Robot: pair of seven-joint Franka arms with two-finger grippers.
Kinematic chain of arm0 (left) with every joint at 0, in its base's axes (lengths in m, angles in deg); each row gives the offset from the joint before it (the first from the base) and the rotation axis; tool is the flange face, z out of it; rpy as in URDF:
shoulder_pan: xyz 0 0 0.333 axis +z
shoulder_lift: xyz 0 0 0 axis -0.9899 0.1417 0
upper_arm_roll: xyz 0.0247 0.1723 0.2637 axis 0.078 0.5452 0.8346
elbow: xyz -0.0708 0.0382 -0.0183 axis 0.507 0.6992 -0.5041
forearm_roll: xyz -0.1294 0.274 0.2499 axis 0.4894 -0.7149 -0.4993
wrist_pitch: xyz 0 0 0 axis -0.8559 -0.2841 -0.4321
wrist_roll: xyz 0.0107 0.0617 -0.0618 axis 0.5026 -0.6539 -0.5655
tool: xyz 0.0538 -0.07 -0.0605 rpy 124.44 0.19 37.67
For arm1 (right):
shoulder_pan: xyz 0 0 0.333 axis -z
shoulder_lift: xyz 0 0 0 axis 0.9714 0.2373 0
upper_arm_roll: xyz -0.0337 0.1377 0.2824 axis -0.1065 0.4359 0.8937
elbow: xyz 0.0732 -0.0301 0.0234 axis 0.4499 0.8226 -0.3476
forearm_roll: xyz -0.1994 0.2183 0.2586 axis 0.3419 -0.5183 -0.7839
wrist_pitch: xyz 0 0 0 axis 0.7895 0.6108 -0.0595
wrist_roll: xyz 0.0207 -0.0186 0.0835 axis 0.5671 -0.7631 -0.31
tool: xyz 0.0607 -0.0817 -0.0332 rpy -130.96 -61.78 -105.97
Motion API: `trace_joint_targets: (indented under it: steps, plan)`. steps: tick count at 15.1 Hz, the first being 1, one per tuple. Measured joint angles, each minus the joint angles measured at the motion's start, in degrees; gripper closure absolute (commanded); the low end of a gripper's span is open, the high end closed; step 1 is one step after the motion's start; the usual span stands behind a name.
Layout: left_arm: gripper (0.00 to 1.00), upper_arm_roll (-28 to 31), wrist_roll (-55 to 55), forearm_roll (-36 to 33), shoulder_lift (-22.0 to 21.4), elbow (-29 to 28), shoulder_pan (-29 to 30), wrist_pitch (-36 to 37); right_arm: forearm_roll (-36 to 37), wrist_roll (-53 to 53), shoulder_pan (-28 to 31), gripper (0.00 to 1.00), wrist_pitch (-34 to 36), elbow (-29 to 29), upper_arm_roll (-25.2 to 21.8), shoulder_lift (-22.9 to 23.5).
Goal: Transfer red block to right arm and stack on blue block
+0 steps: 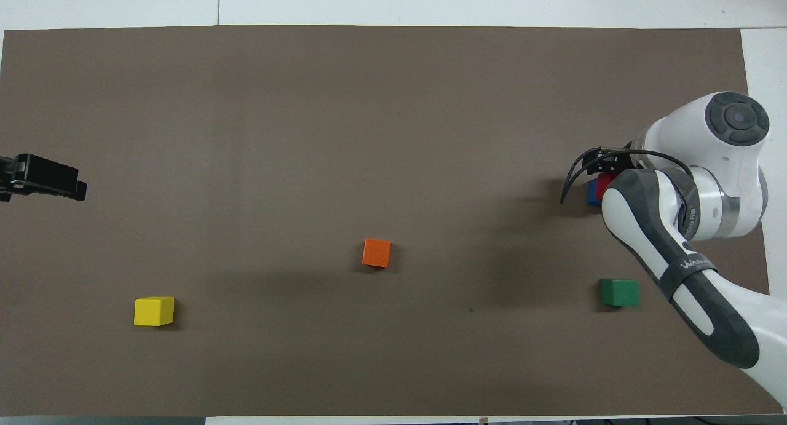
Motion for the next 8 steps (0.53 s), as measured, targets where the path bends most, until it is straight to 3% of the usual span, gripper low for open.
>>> trace_joint_targets:
  steps: [4,8]
  plan:
    - [0.00,0.00,0.00,0.00,-0.05,0.00,0.00,0.00,0.01,0.00,0.08,0.00,0.39,-1.56,-0.01,-0.15]
    - [0.00,0.01,0.00,0.00,-0.57,0.01,0.00,0.00,0.22,-1.41,0.07,0.00,9.78,-9.97,0.13,-1.51]
